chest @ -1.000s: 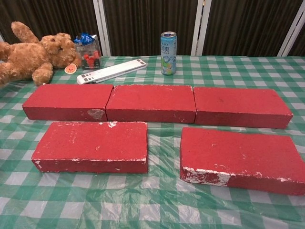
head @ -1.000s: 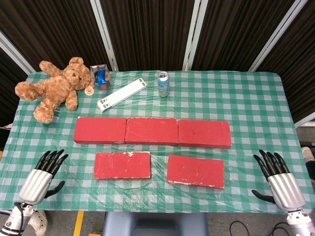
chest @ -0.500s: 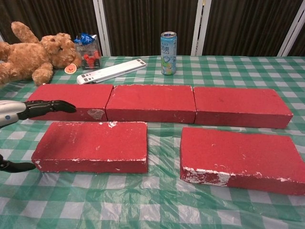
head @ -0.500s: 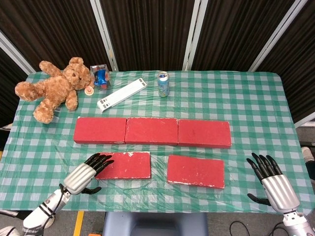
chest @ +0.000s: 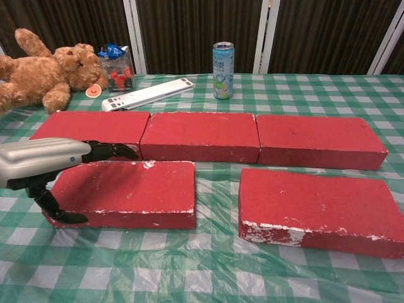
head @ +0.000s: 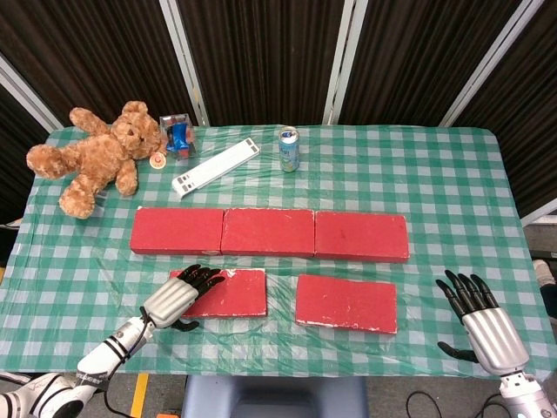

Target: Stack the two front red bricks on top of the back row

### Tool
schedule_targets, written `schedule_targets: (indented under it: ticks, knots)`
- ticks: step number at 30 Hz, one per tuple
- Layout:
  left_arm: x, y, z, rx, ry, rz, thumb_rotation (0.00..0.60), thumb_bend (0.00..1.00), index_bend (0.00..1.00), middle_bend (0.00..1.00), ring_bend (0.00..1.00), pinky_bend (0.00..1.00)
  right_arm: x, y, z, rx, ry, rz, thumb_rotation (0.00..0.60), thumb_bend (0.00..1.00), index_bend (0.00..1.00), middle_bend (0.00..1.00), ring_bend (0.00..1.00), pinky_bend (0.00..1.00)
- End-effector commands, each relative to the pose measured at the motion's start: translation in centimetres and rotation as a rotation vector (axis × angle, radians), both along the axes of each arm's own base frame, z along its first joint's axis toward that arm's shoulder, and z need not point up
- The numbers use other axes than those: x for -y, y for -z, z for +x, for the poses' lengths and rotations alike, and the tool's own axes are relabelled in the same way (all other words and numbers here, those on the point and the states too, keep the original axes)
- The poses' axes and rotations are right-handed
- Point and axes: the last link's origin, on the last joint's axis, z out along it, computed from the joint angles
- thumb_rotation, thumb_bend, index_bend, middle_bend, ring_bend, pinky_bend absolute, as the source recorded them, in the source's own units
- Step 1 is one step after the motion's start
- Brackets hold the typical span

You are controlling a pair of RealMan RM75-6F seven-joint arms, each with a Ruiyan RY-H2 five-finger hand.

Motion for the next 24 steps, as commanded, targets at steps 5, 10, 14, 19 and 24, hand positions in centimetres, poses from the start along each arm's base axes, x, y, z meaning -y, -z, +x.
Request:
schedule_targets:
  ticks: [5, 10, 14, 19, 24]
  knots:
    - [-1.0, 0.6, 0.3, -0.017, -0.011, -0.003, 0.6, 0.24, 0.0, 0.0, 0.0, 0.0, 0.1, -0.2, -0.1, 0.005, 0.005, -0.005, 0.56, 0.06, 0.0, 0.0, 0.0, 0.0]
    - [-1.3, 1.0, 0.2, -0.049, -0.024, -0.023, 0.6, 0.24, 0.0, 0.0, 0.0, 0.0, 0.2, -0.3, -0.1, 0.005, 0.008, -0.007, 0.561, 0.06, 0.0, 0.0, 0.0, 0.0]
    - [-1.5, 1.1, 0.3, -0.067, -0.03, -0.029, 0.6, 0.24, 0.0, 0.0, 0.0, 0.0, 0.2, -0.3, -0.1, 0.006, 0.01, -0.009, 0.561, 0.06, 0.0, 0.0, 0.0, 0.0]
    - [-1.8, 1.1, 0.4, -0.075, -0.036, -0.026, 0.6, 0.24, 0.0, 0.0, 0.0, 0.0, 0.3, -0.3, -0.2, 0.007, 0.011, -0.008, 0.561, 0.06, 0.0, 0.0, 0.0, 0.0]
    - [-2.0, 1.2, 0.1, -0.092, -0.044, -0.026, 0.6, 0.24, 0.0, 0.0, 0.0, 0.0, 0.2, -0.4, -0.2, 0.007, 0.013, -0.012, 0.561, 0.06, 0.0, 0.0, 0.0, 0.0]
